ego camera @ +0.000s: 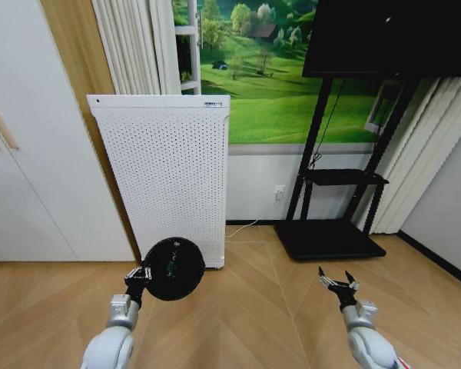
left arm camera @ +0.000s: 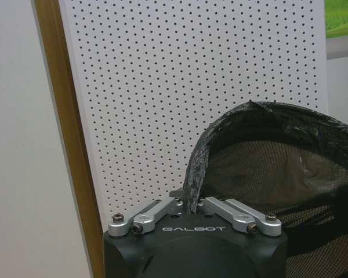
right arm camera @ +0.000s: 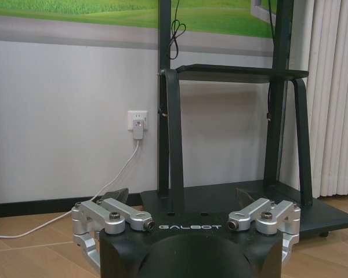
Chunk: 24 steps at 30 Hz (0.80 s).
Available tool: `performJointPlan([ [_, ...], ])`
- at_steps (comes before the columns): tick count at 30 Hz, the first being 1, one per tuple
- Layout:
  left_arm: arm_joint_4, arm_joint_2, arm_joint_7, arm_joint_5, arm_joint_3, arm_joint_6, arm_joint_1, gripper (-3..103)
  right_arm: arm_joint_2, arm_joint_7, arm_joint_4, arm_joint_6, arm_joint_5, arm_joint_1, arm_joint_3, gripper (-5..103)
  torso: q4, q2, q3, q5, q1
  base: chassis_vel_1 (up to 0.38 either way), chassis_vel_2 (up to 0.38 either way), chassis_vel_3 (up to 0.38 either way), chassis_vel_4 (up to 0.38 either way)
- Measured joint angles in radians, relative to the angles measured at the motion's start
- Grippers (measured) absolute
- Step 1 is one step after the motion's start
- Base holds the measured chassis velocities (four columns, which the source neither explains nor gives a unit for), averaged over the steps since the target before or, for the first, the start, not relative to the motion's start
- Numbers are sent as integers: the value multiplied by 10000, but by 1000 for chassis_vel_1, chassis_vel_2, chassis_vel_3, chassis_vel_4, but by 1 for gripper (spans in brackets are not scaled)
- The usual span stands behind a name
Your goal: Pick up the trash bin and place the garbage on the floor into it.
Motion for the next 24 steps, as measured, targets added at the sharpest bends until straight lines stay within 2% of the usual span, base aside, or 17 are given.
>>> performJointPlan([
  [11,247,-61,8,54,188,-1,-196,3,-128,-73,-188,-37,68,83,-87,100,-1,0,0,1,1,-160,-160,154,159],
  [21,299,-100,13,115,262,-12,-160,3,-189,-193,-227,-47,115,98,-160,100,1,-1,0,7,1,-254,-289,244,306],
  [24,299,-129,16,156,301,-22,-128,3,-197,-231,-227,-47,115,73,-168,100,2,-1,0,-9,1,-325,-376,332,384],
])
